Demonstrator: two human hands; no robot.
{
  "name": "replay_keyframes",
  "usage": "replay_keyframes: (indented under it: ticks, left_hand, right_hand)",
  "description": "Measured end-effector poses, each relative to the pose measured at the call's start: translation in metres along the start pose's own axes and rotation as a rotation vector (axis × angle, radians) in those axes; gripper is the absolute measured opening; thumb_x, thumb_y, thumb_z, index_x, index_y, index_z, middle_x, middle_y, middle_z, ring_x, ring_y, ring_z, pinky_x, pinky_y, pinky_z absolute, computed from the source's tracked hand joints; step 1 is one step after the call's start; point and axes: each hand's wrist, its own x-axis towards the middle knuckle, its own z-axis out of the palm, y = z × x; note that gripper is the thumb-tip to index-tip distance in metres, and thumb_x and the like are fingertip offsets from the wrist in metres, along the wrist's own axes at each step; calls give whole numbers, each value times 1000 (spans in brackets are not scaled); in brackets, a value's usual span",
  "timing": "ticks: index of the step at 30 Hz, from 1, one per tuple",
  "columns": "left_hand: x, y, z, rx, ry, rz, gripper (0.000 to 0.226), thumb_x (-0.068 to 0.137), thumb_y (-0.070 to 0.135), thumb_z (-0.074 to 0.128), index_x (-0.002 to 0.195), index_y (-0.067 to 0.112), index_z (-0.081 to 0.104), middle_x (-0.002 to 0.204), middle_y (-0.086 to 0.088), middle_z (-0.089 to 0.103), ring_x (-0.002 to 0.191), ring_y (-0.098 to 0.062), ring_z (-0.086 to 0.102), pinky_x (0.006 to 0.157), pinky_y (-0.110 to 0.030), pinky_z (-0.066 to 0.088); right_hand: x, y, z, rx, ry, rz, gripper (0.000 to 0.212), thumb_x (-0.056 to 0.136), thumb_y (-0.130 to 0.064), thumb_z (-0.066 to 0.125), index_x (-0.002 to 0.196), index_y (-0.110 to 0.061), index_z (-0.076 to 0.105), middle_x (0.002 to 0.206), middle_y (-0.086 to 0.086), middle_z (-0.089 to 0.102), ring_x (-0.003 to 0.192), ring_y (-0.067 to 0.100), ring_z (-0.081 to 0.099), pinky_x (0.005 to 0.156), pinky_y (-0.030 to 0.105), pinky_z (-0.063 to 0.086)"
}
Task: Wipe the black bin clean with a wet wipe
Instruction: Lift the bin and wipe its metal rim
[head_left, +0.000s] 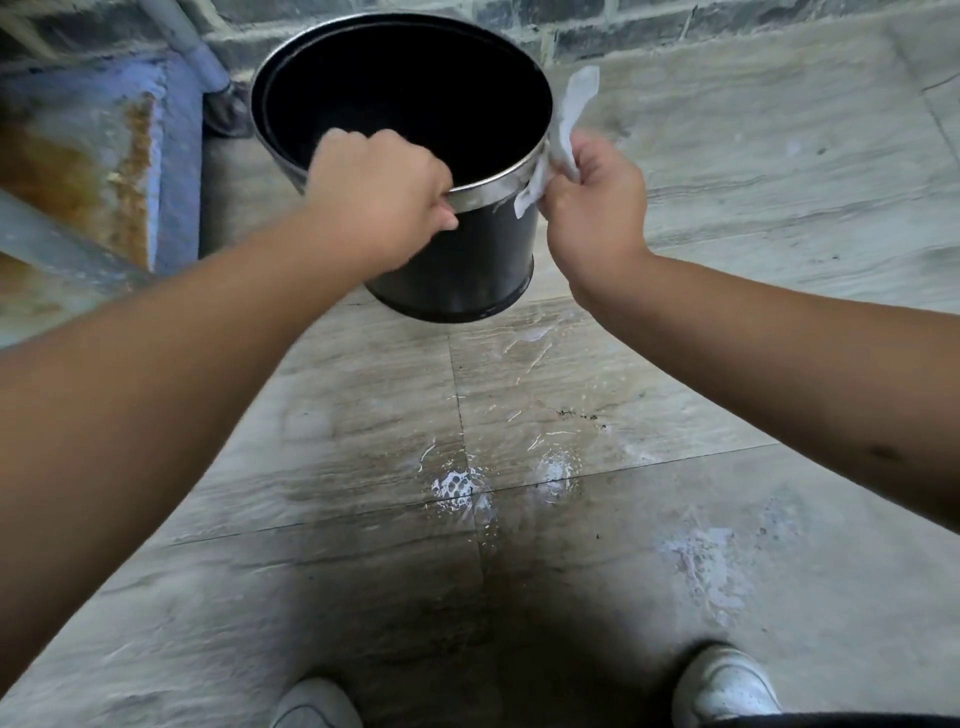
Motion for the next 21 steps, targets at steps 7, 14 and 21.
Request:
replay_keyframes:
  ticks: [7, 14, 21]
  left_hand:
    - [29, 69, -3, -166, -75, -322, 21, 88, 30, 60, 101, 14, 65, 105, -15, 63, 100, -41, 60, 68, -39, 35]
    - [-39, -28, -16, -259, -315, 273, 76, 70, 59, 71, 128, 13, 52, 118, -16, 66, 106, -34, 62, 89, -42, 50]
    - [-83, -77, 7, -173, -158, 322, 32, 81, 36, 64, 86, 6, 73, 102, -16, 74, 108, -31, 67, 93, -55, 33]
  right_hand:
    - [-10, 13, 8, 7, -92, -33, 42, 87, -3, 55, 66, -37, 66, 58, -20, 57, 65, 6, 49, 64, 34, 44]
    - [-8, 10, 11, -28, -125, -82, 28, 91, -10, 53, 102, -25, 75, 83, 2, 74, 79, 13, 64, 79, 38, 55]
    - [-7, 12, 15, -4, -131, -61, 32, 91, -6, 51, 102, -24, 75, 86, 1, 73, 79, 11, 60, 82, 43, 55]
